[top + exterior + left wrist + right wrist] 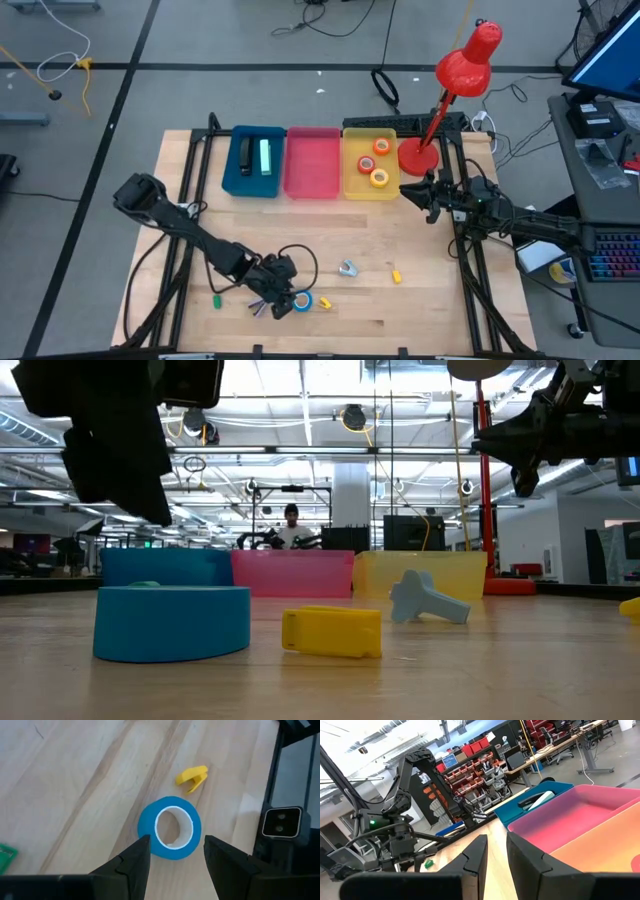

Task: Pick and place Stapler, Stapler remover, tape
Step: Put the blue tape into the yellow bin

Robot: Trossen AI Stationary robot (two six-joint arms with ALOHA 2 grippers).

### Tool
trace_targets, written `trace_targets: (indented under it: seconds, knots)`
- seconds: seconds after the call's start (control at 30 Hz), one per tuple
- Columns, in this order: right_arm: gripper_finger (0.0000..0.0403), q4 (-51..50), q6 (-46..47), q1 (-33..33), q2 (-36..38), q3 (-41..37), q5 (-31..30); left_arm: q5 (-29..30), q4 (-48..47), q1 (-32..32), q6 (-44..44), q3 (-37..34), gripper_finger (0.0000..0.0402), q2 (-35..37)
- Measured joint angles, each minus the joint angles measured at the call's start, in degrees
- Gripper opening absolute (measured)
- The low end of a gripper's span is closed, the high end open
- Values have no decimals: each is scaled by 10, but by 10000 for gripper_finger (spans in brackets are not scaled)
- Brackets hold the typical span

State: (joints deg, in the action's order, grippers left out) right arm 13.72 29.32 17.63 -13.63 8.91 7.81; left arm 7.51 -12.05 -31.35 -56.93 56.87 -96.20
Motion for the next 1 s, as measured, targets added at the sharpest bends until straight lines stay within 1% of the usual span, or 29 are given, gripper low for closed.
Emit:
trace_targets:
  seconds: [0.13, 0.23, 0.43, 0.57, 0.73, 0.87, 1.0]
  knots:
    - [63, -4, 0, 0, 0, 0, 0, 7, -2, 0, 11, 0, 186, -3]
    - [63, -3, 0, 0, 0, 0, 0, 28, -1, 0, 32, 0, 186, -3]
    - [63, -4, 0, 0, 0, 0, 0, 37, -4, 2, 108, 0, 186, -8]
    - [63, -4, 0, 0, 0, 0, -1, 32, -2, 5, 148, 0, 186, -10]
    - [63, -6, 0, 0, 0, 0, -2, 30, 4, 13, 172, 0, 186, -10]
    - [63, -7, 0, 0, 0, 0, -2, 13, 5, 20, 173, 0, 186, -10]
    - [63, -8, 0, 0, 0, 0, -2, 10, 20, 22, 172, 0, 186, -10]
